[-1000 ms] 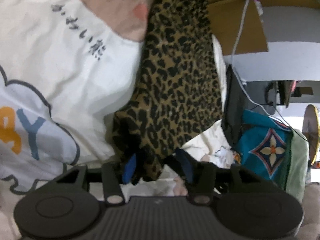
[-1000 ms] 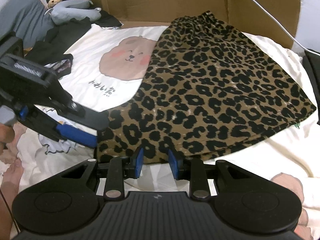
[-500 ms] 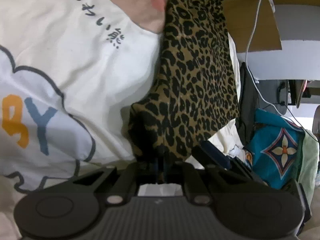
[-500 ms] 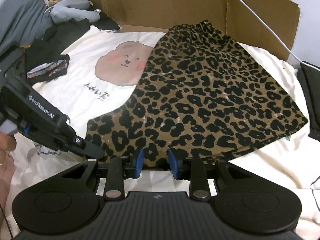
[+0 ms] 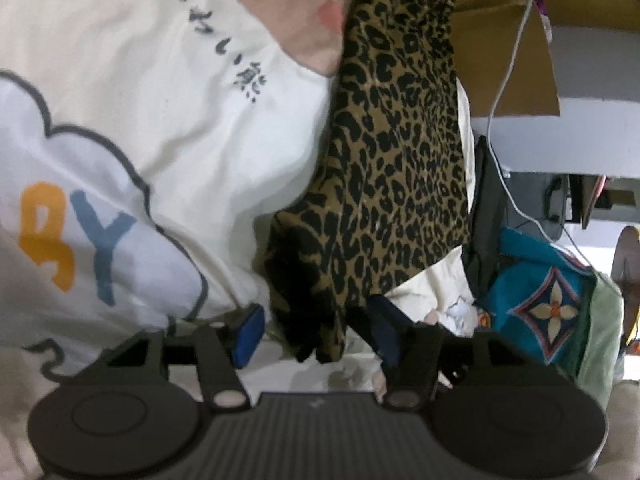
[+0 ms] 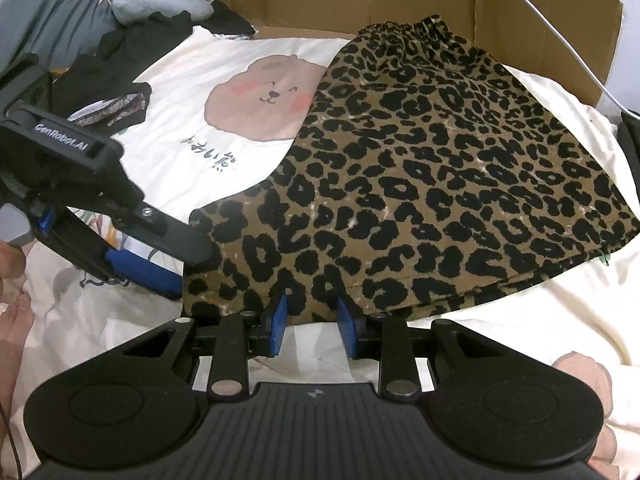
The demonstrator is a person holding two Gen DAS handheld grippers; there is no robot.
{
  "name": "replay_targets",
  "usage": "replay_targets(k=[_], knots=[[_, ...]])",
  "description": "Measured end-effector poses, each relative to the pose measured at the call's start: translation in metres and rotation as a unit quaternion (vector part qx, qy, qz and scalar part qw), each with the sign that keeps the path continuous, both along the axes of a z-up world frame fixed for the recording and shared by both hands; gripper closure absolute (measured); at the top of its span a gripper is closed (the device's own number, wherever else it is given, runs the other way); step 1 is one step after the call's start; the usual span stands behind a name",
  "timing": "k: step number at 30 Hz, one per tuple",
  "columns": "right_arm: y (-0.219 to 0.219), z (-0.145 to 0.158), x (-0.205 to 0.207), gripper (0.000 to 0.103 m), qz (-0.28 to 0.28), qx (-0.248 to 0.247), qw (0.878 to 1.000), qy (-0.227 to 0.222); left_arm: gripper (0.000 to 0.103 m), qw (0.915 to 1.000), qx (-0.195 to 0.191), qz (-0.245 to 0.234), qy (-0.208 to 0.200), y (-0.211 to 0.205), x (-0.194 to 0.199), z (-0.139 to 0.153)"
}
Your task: Fold clothes
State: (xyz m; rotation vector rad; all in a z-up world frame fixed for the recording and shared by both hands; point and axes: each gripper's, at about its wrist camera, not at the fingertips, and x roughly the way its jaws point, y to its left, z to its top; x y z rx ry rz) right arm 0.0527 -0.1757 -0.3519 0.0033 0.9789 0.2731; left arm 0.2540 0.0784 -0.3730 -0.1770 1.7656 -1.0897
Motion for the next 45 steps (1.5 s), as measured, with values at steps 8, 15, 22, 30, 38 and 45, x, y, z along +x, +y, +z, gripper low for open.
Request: replay_targets(k=[8, 15, 22, 30, 38, 45], knots=[[-0.004, -0.002, -0.001, 0.068, -0.001, 0.006, 1.000, 0.004, 0.039, 0.9999, -0.004, 0.010, 0.012, -0.001, -0.004, -0.010], [-0.006, -0.001, -0.003, 0.068, 0.000, 0.009, 1.000, 0.003, 0.093, 0.9995, -0.021, 0.014, 0.017, 0.001, -0.009, -0.008], [-0.010, 0.001, -0.003, 0.068, -0.007, 0.016, 1.000, 0.002, 0.069, 0.9993, -0.033, 0.018, 0.002, -0.004, -0.012, -0.008], [-0.050, 0.005, 0.002, 0.068, -0.097, 0.037, 0.995, -0.005, 0.094, 0.9990, -0.042, 0.015, 0.007, 0.002, -0.013, -0.013], [-0.121, 0.012, 0.007, 0.065, -0.206, 0.080, 0.975, -0.027, 0.094, 0.9988, -0.048, 0.004, -0.010, 0.003, -0.013, -0.001], [-0.186, 0.008, 0.014, 0.064, -0.309, 0.101, 0.945, -0.040, 0.094, 0.9991, -0.041, 0.004, -0.010, 0.004, -0.010, -0.002]])
